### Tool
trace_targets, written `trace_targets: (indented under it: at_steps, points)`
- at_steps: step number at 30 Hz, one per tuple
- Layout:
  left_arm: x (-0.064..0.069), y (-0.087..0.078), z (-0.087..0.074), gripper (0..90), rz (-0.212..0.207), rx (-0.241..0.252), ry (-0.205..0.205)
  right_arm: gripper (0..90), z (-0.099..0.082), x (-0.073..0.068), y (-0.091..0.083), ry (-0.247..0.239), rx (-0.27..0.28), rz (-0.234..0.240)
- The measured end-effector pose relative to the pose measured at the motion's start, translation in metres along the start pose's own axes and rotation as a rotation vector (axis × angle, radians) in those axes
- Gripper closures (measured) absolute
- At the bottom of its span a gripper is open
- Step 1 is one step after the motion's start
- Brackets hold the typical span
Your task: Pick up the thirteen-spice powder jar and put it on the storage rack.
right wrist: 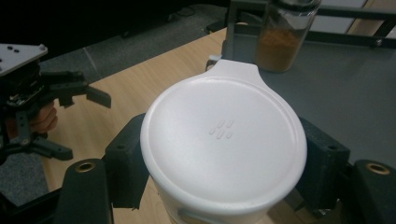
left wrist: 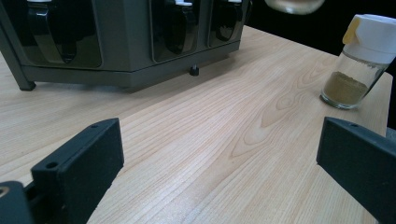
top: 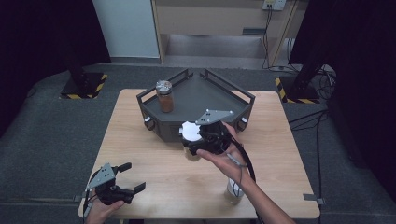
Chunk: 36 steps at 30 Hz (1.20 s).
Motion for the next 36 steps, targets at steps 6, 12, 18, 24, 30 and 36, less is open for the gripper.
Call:
trace_targets:
  at_steps: [6, 12, 18, 24, 30, 36]
  points:
    - [0.000, 0.000, 0.000, 0.0, -0.002, -0.001, 0.001, 30.6, 0.016, 0.016, -0.002, 0.011, 0.004, -0.017]
    - [0.000, 0.000, 0.000, 0.0, -0.003, -0.003, 0.000, 30.6, 0.032, 0.035, 0.000, 0.032, 0.004, -0.045]
    - [0.000, 0.001, 0.000, 0.0, -0.004, -0.006, 0.002, 30.7, 0.046, 0.058, 0.006, 0.068, 0.003, -0.081]
    - [0.000, 0.001, 0.000, 0.0, -0.005, -0.007, 0.003, 30.7, 0.055, 0.075, 0.017, 0.096, -0.009, -0.106]
    - [0.000, 0.001, 0.000, 0.0, -0.007, -0.008, 0.004, 30.7, 0.062, 0.092, 0.030, 0.122, -0.038, -0.143]
    - [0.000, 0.001, 0.000, 0.0, -0.006, -0.005, -0.001, 30.7, 0.071, 0.103, 0.043, 0.126, -0.051, -0.182]
Point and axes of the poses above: each handheld gripper's, and its own axes: y roughly forward along the jaws, z roughly out of its top, x roughly to its right, the point moved 9 cm from there along y, roughly forward along the jaws, and after that the axes turned 9 degrees about -y, right-handed, at the moved point
